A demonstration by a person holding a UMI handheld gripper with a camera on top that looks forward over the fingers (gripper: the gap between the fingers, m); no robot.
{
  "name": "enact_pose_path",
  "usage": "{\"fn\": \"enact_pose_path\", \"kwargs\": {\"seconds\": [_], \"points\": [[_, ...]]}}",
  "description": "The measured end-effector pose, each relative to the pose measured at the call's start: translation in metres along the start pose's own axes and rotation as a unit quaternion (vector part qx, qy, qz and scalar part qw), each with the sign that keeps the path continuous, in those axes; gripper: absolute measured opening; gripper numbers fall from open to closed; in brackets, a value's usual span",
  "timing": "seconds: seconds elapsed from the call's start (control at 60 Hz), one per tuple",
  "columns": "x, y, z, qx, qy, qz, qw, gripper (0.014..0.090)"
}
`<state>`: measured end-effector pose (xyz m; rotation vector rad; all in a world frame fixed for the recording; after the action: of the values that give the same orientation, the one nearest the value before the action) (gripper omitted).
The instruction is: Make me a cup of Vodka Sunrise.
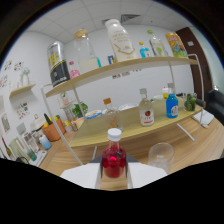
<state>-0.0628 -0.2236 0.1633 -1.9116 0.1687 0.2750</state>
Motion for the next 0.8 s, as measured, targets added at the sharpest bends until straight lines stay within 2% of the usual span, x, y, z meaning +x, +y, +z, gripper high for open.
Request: {"fn": "enact_pose_path", "kwargs": {"seconds": [0.167,0.417,0.533,0.667,0.8], "points": [[0.004,-0.004,-0.001,-0.002,-0.054,0.207,0.977,0.0342],[-0.001,-0.032,-0.001,0.018,-0.143,0.452,0.881,0.0343],[-0.004,-0.041,0.001,0.022,-0.175,0.541,0.822,0.0341],[0.004,-0.055,0.0,0.022,-0.222,0.667,0.711,0.034],[0.019,-0.06,-0.002,0.045,-0.238,0.745,0.621,0.034]]}}
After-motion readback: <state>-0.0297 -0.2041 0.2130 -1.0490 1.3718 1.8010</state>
